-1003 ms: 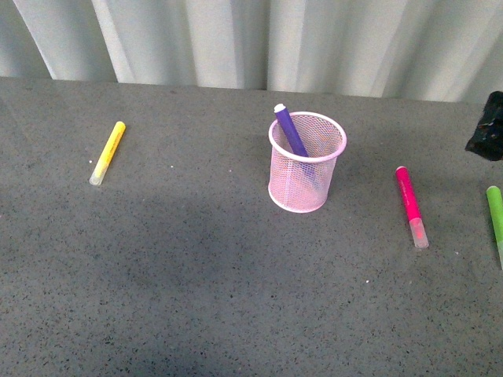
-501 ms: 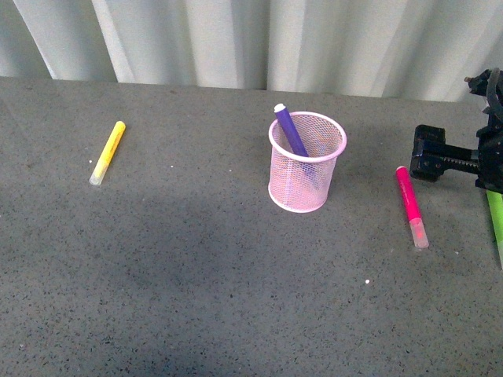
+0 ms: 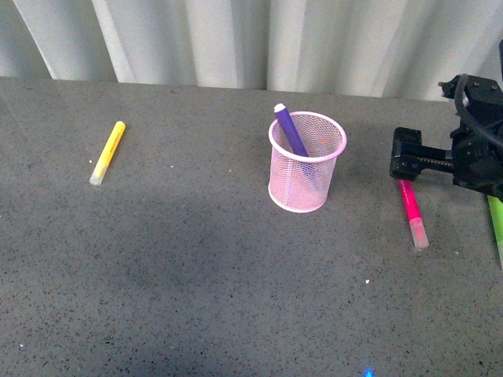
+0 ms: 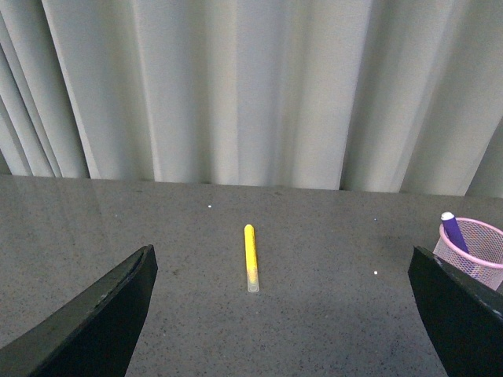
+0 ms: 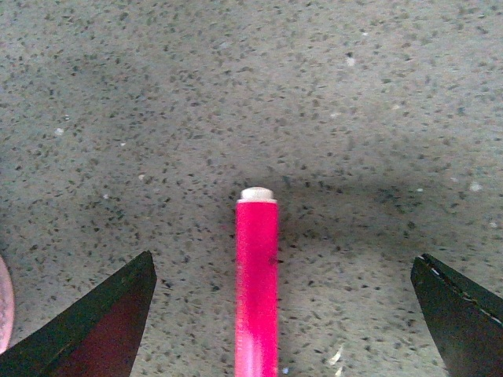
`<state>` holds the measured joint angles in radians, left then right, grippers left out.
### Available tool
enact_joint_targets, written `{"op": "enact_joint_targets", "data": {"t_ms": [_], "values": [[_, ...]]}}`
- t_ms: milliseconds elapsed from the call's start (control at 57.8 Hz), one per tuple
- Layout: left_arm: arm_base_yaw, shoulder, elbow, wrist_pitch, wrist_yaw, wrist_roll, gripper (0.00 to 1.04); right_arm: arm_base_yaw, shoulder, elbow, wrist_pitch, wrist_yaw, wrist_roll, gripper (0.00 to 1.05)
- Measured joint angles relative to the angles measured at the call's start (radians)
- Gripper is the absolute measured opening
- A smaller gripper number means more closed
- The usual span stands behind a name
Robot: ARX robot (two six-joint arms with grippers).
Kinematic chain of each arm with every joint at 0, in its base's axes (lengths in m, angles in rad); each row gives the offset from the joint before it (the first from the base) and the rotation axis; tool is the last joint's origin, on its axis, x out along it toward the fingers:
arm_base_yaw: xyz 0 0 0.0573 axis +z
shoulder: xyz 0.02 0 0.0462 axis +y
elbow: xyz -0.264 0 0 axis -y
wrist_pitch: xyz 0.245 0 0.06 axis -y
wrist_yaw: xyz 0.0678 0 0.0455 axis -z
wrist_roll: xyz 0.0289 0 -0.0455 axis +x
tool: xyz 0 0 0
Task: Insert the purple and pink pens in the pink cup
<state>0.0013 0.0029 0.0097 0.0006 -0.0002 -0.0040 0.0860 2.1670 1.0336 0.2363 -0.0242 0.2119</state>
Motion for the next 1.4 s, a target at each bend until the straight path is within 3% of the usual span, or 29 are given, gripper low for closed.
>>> {"op": "enact_joint_targets", "data": {"t_ms": [380, 795, 934, 1193, 1400], "values": [[0.000, 0.000, 0.000, 0.000, 0.000, 0.000, 0.98, 0.002, 0.054, 0.003, 0.064, 0.011, 0.009, 0.96], [0.000, 0.000, 0.000, 0.000, 0.000, 0.000, 0.98, -0.026, 0.058, -0.013, 0.073, 0.018, -0.002, 0.31], [0.000, 0.000, 0.000, 0.000, 0.000, 0.000, 0.98, -0.032, 0.054, -0.019, 0.076, 0.011, -0.003, 0.14], [0.000, 0.000, 0.000, 0.000, 0.000, 0.000, 0.98, -0.035, 0.043, -0.042, 0.107, 0.008, -0.008, 0.12], [0.000, 0.000, 0.000, 0.000, 0.000, 0.000, 0.98, -0.032, -0.038, -0.137, 0.348, 0.001, -0.045, 0.12]]}}
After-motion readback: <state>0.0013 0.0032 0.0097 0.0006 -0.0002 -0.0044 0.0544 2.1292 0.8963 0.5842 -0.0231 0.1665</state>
